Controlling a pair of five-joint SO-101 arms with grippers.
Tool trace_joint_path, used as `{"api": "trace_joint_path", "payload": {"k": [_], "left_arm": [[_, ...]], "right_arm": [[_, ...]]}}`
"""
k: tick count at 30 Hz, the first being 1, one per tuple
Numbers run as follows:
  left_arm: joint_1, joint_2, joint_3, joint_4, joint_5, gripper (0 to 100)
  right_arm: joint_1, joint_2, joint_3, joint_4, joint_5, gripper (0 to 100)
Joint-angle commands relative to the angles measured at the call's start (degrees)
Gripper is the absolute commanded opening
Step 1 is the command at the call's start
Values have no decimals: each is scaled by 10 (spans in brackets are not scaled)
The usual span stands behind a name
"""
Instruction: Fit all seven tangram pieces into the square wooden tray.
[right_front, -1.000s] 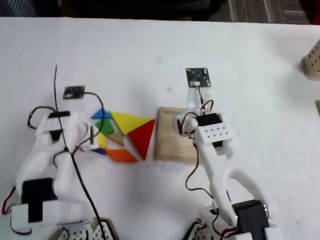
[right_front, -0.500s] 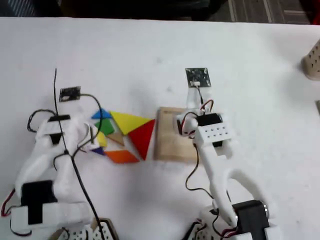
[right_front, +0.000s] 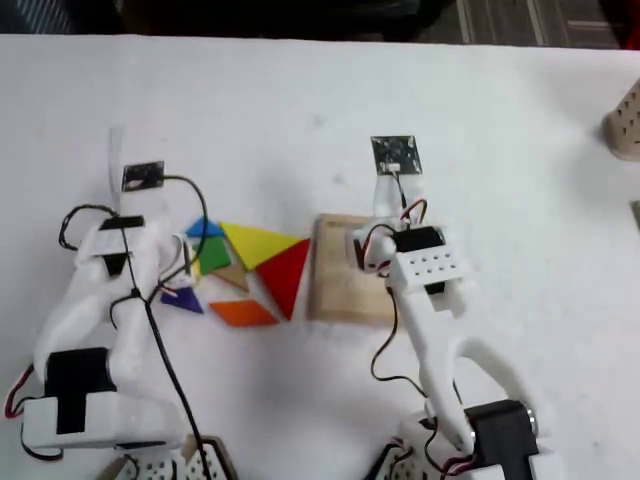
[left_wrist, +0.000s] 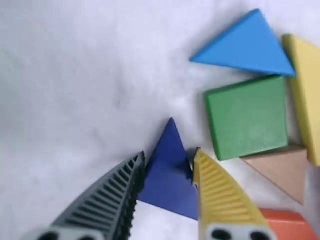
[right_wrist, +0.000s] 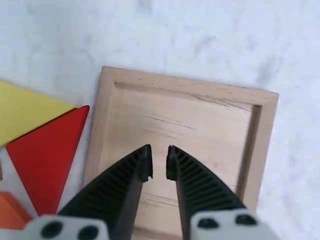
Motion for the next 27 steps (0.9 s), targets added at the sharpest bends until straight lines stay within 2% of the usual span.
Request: {"api": "trace_joint_path", "payload": {"k": [1,9,12,18,21,27], "left_arm": [[1,-5,-8,4,2,141],[1,-7,-12,8,1,130],[-4,-18,-19,9,-25,144],[-21,-132,-13,84,-5,321],[-24,-196,39,102,15,393],[-38,-220,133,81,21,347]], "right_arm": [[3,-36,-4,-9,-9,52],[5,-36,-5,-9,-9,52],[7,-36,-5,-9,-9,52],[7,-36,-5,-7,-9,52],[7,-36,-5,-7,-9,52],[4,-36,-5,-7,-9,52]]}}
